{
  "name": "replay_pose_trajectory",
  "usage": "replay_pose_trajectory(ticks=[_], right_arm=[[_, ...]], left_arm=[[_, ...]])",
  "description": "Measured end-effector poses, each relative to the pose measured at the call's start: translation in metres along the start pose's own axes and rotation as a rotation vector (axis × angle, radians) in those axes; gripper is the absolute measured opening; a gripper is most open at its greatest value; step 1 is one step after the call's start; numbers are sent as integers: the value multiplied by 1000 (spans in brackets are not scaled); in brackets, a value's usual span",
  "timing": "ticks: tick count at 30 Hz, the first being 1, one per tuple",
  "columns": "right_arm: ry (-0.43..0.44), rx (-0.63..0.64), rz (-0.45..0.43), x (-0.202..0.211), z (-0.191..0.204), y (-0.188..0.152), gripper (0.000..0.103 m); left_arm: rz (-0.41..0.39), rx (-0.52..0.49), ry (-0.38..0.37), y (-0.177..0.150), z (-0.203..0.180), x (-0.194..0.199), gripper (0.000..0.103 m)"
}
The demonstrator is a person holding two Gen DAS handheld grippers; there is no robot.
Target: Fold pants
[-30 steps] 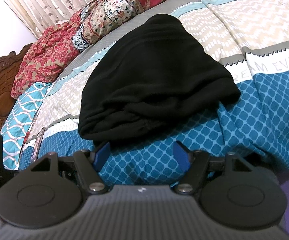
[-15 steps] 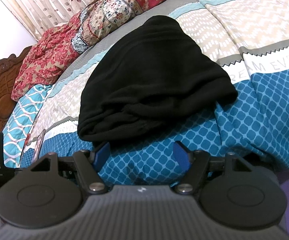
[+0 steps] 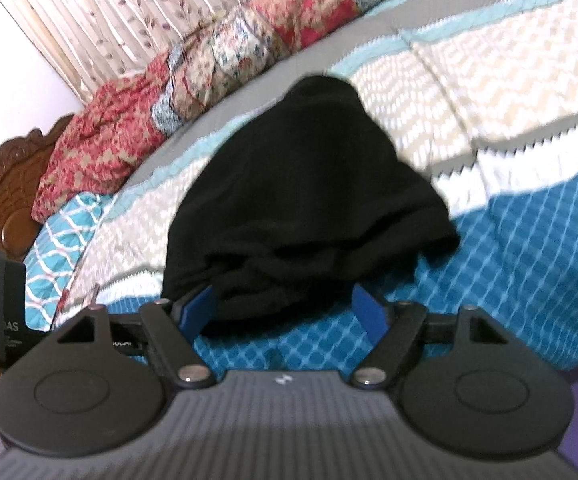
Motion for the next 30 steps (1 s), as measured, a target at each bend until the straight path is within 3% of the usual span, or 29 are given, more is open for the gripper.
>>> replay_pose_trajectory(ticks=[6,10,20,27,30], right_arm=[[-10,6,-102,18,-10,26,85],[-28,-5,-132,20,-23,41,87],[12,-54,-57,-3,-59,66,91],[58,27,-13,-25,-65,88,92],[86,30,25,-40,-70,92,92]], left_arm=[[-70,10,-114,29,-3,16,103],[-74,31,-160,44,-2,16,103],[-28,120,-461,70,-13,-11,103],[-33,-18,-501,89,-51,-37,103],[1,-31,-574,96,-64,-51,103]])
Point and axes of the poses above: each gripper's, at about its wrist camera, not at the fingertips, and x roughly against the way its jaws point, z to its left, y to its top, the point moved 6 cm from there along -x, roughly the way its jaws point, and after that the axes turned 7 degrees about z, right-handed, at the moved point
